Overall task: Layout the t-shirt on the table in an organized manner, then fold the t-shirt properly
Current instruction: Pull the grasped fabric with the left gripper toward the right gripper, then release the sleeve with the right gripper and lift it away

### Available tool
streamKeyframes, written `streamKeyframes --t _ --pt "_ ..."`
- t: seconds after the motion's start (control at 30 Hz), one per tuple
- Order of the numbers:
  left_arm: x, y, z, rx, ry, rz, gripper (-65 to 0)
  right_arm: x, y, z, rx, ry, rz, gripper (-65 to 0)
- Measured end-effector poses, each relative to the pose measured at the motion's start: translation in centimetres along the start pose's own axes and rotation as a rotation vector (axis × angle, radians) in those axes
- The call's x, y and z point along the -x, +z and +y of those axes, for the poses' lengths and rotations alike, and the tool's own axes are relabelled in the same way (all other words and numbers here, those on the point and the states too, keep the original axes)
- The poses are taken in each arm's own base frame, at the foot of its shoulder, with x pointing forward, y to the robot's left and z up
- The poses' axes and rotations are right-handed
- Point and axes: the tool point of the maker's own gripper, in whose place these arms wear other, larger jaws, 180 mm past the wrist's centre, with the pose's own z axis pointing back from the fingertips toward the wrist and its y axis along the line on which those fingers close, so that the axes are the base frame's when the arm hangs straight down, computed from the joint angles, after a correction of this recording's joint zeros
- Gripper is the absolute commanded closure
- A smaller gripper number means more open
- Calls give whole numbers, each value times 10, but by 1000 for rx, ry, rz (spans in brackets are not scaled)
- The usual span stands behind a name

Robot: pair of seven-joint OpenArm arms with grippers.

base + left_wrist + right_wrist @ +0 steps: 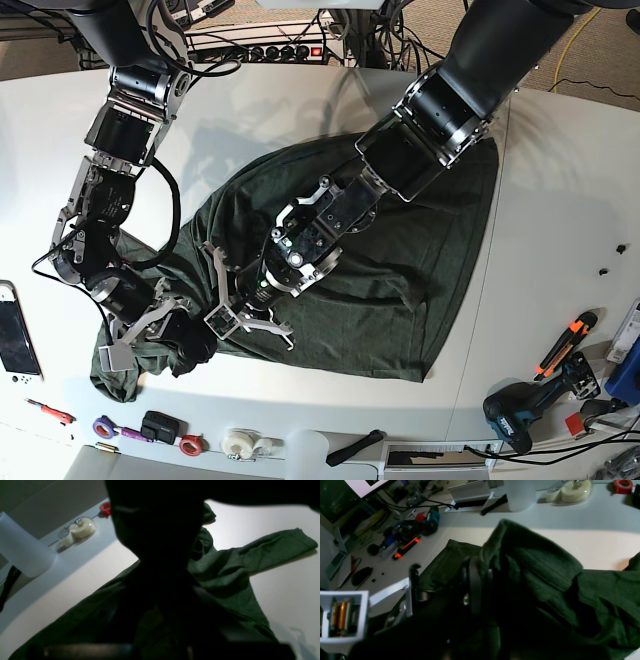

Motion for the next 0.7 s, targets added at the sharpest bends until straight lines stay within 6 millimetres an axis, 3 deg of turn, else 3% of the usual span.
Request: streamKeyframes --t 0.07,0.23,0.4,0.7 --pt "0 0 0 0 0 0 0 1 0 -1 5 3 5 0" --pt "1 0 0 0 1 1 0 -5 -1 0 3 9 -6 -187" --pt "3 1 -13 60 -4 5 0 -28 -3 0 13 49 -33 -192" --pt "14 4 -19 64 13 23 0 -57 5 -29 167 122 -20 -192"
